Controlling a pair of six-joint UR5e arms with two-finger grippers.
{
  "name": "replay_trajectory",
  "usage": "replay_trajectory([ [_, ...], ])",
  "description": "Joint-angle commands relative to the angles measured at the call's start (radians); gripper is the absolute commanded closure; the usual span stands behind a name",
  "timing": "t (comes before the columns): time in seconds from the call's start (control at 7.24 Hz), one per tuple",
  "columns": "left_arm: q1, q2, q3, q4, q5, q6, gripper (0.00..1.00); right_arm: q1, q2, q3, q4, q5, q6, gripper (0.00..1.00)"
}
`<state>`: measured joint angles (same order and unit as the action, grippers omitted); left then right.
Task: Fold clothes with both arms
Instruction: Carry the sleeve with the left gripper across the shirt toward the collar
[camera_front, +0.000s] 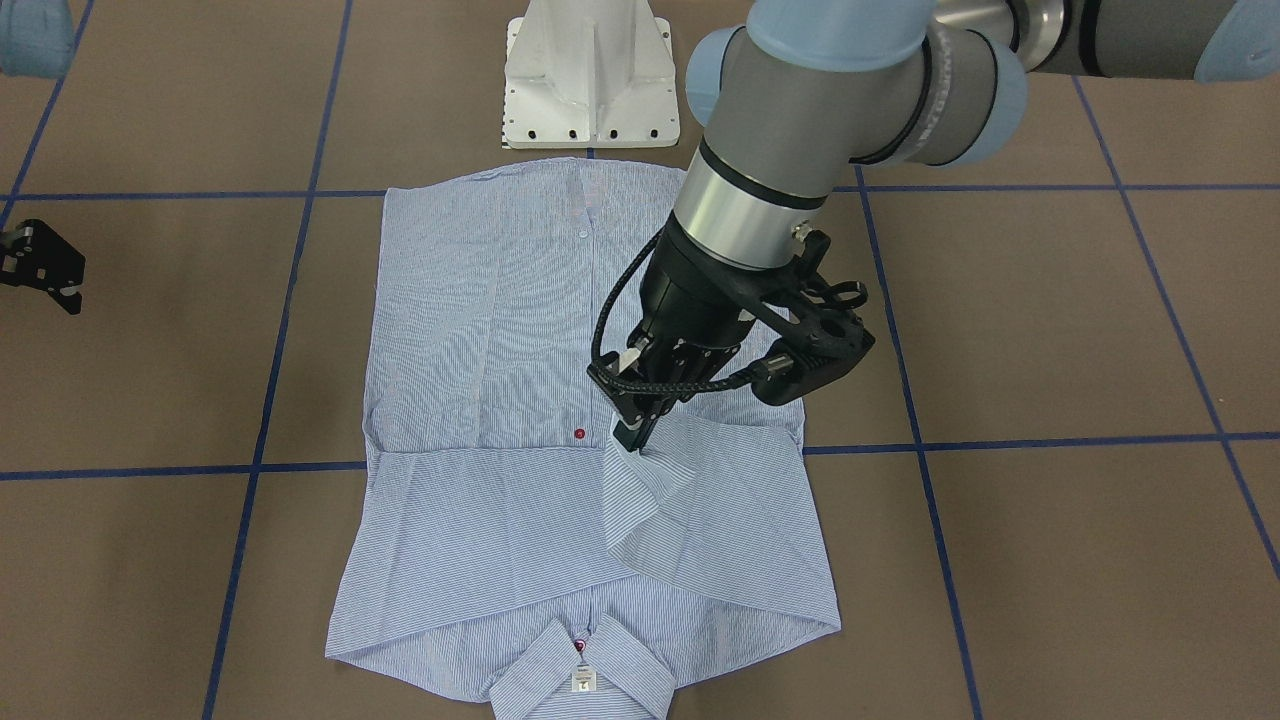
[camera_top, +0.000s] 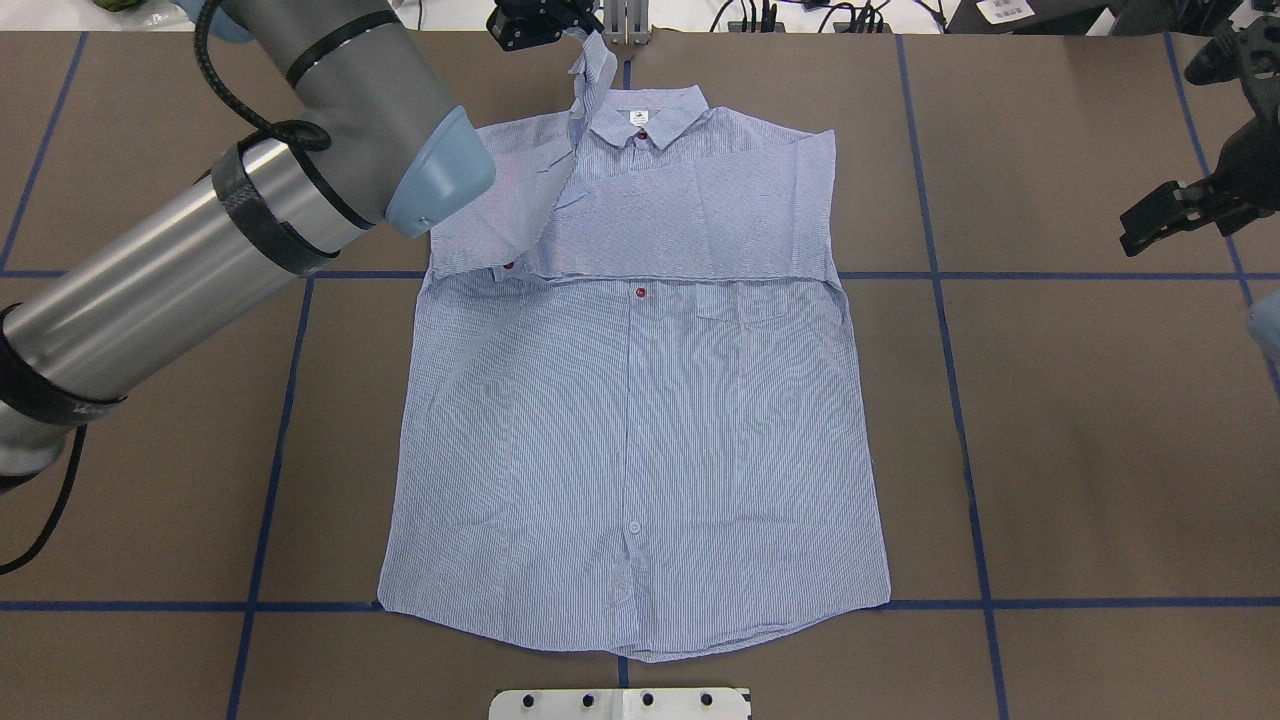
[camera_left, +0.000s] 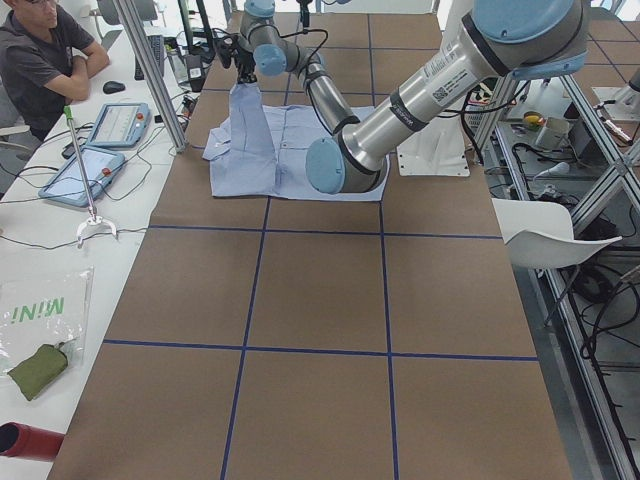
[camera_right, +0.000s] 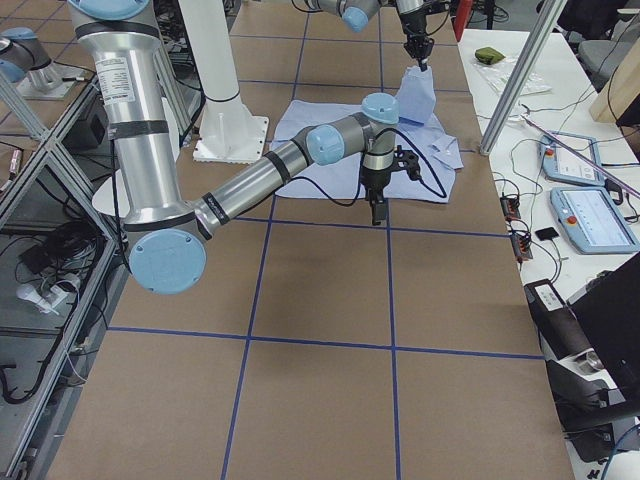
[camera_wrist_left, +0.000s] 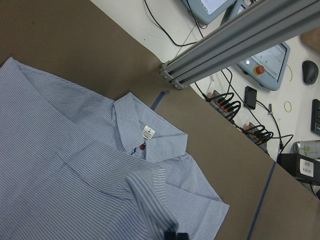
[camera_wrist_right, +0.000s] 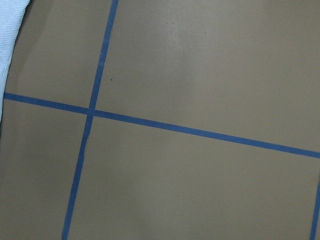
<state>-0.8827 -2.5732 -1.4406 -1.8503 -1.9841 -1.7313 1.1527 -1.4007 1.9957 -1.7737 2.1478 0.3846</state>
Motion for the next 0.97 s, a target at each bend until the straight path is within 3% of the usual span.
replay_trajectory([
  [0.0, 0.016, -0.002, 0.002, -0.001, 0.001, -0.001, 1.00, -0.001, 0.000, -0.003, -0.001, -0.002, 0.000, 0.00],
  [0.83, 0.056, -0.010, 0.003, -0.004, 0.004, 0.003, 1.00, -0.001, 0.005, -0.015, 0.000, -0.002, -0.001, 0.00],
])
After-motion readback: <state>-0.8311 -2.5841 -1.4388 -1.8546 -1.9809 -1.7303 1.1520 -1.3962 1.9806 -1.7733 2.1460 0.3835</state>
